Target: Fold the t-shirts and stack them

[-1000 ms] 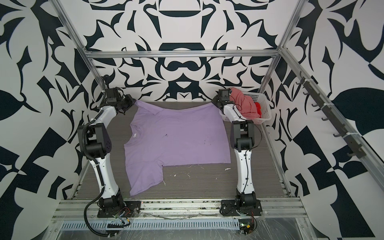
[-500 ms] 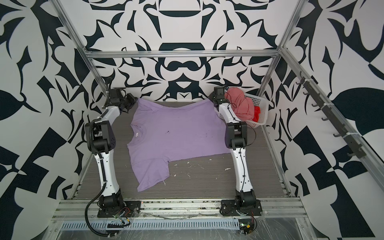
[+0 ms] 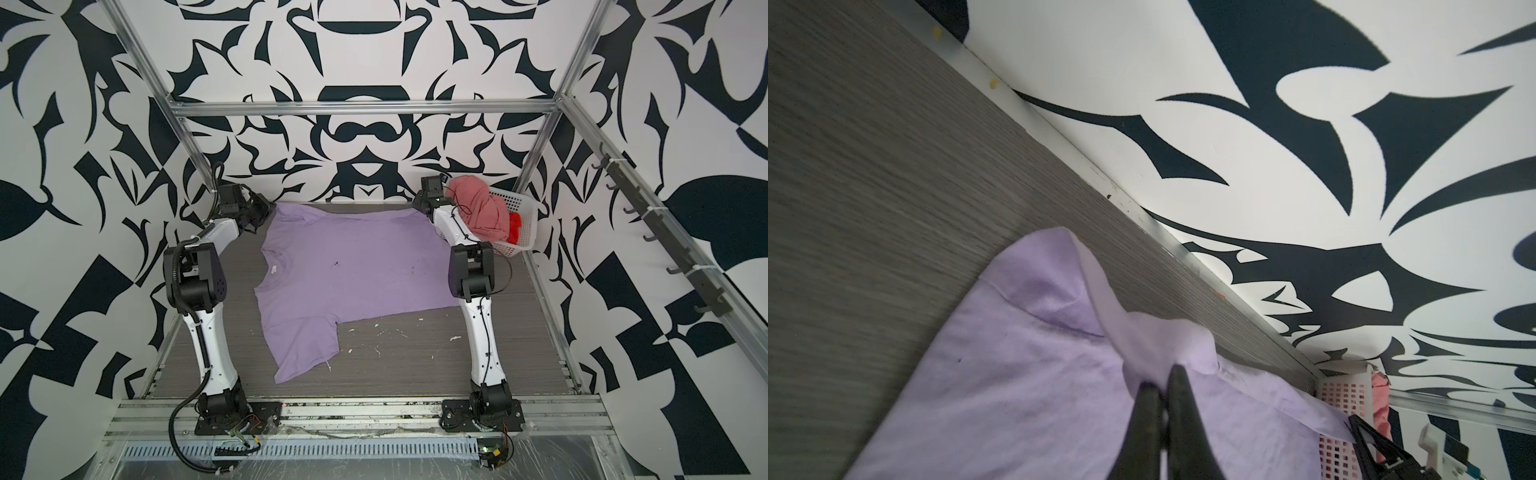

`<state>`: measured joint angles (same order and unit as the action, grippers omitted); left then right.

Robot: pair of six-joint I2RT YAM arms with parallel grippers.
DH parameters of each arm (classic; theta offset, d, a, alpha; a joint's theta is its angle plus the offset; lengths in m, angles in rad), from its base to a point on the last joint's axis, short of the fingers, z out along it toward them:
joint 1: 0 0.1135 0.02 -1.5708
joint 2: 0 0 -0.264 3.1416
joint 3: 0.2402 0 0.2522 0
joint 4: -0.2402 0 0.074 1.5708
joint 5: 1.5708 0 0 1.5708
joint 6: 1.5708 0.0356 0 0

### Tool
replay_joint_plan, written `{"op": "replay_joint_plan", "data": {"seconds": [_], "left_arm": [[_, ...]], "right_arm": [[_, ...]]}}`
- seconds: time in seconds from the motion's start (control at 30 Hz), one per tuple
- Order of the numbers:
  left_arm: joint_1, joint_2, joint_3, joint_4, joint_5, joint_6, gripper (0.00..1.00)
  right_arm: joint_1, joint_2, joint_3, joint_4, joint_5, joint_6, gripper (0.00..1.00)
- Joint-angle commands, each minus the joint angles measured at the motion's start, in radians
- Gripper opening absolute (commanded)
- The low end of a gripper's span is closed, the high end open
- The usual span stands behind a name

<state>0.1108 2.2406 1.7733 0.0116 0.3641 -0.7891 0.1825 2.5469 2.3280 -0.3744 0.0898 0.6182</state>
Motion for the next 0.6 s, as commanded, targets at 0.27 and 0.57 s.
{"op": "replay_joint_plan", "data": {"seconds": [0.27, 0.57], "left_arm": [[-0.007, -0.101, -0.053, 0.025, 0.015, -0.013, 0.00], [0.008, -0.280, -0.151, -0.185, -0.004, 0.066, 0.00]], "right_arm": [[0.039, -0.038, 0.014, -0.057, 0.077, 0.033, 0.00], [-0.071, -0.060, 0.099, -0.180, -0.143, -0.007, 0.00]]}}
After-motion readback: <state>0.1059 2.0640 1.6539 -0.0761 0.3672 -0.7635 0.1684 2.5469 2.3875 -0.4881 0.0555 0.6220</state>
